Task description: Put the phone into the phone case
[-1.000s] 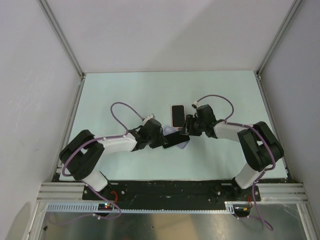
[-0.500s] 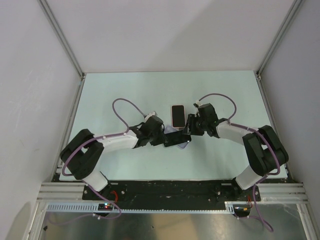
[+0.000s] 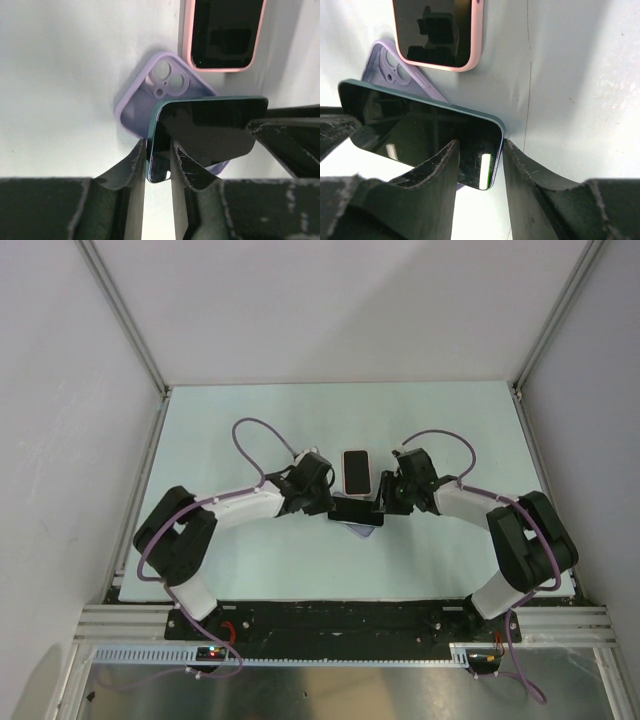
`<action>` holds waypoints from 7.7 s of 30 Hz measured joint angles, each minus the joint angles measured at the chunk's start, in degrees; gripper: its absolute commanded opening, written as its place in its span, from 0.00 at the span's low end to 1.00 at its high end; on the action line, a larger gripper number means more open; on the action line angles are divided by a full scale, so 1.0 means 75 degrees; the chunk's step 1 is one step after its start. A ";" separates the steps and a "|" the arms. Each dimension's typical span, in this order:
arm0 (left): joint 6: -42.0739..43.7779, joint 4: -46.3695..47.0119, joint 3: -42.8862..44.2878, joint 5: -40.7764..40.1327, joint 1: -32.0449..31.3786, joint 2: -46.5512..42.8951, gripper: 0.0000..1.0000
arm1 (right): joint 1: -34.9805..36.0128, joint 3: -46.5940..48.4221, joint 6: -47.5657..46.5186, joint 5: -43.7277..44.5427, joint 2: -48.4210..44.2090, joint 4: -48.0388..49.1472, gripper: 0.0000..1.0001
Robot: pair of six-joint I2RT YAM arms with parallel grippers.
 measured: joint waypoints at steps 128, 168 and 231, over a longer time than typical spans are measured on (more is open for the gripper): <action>0.1239 0.1172 -0.0539 -0.0589 -0.0323 0.0204 0.00 | 0.0734 -0.2789 0.3838 0.0026 -0.0833 0.4039 0.36; 0.2620 0.0146 0.0323 0.0134 0.1102 -0.0175 0.34 | 0.0137 -0.2879 0.3657 -0.0242 -0.2940 0.3185 0.00; 0.1842 -0.1463 -0.1125 -0.1227 -0.0326 -0.1469 0.29 | -0.0175 -0.2224 0.3666 -0.4100 -0.0918 0.2838 0.00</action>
